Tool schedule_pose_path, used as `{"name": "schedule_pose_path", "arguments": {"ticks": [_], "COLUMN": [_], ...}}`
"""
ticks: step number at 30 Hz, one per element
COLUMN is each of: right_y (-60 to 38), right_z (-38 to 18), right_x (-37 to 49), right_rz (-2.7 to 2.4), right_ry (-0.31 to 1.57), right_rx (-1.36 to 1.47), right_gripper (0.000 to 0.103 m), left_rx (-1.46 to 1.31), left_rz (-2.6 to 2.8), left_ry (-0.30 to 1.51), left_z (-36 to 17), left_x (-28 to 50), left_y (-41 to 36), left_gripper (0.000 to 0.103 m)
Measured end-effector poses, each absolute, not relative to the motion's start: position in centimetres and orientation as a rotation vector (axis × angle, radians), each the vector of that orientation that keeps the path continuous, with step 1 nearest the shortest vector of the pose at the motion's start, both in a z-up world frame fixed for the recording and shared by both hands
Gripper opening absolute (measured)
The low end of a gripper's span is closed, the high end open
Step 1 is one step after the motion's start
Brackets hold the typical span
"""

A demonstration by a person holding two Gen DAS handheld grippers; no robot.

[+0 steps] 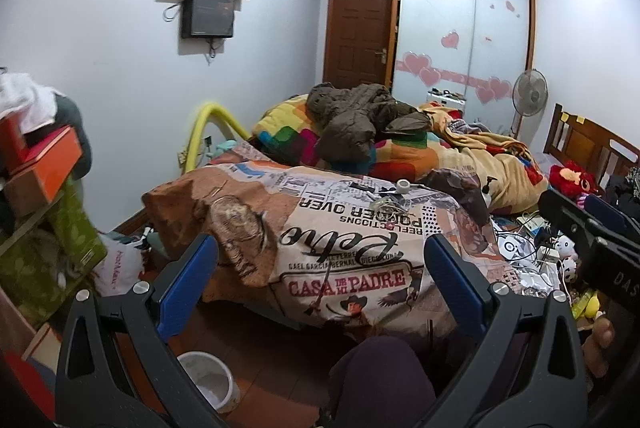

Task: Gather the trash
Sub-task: 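Move the right tool toward the white tape roll on the bed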

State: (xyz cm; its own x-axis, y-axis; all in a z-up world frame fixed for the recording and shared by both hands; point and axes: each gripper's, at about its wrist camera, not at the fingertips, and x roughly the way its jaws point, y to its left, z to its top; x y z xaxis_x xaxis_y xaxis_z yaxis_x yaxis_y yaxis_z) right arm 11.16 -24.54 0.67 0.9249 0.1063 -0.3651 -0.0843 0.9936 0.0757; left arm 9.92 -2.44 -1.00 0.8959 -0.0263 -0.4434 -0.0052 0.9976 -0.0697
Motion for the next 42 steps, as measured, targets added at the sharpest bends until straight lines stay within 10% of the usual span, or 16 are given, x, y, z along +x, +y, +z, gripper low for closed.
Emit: {"name": "schedule_pose_path", "arguments": {"ticks": [42], "right_y": [-28.9], "right_z": [-12.4], "right_x": [44.8], "right_rz": [0.2], "right_ry": [0.7], "right_rx": [0.027], "right_gripper": [0.095], "left_rx": [-0.069], "left_rz": [-0.179], "left_ry": [0.851], "left_z": [-16.3], "left_x": [49.8], "left_y": [-9.9], "left_gripper": [0.103]}}
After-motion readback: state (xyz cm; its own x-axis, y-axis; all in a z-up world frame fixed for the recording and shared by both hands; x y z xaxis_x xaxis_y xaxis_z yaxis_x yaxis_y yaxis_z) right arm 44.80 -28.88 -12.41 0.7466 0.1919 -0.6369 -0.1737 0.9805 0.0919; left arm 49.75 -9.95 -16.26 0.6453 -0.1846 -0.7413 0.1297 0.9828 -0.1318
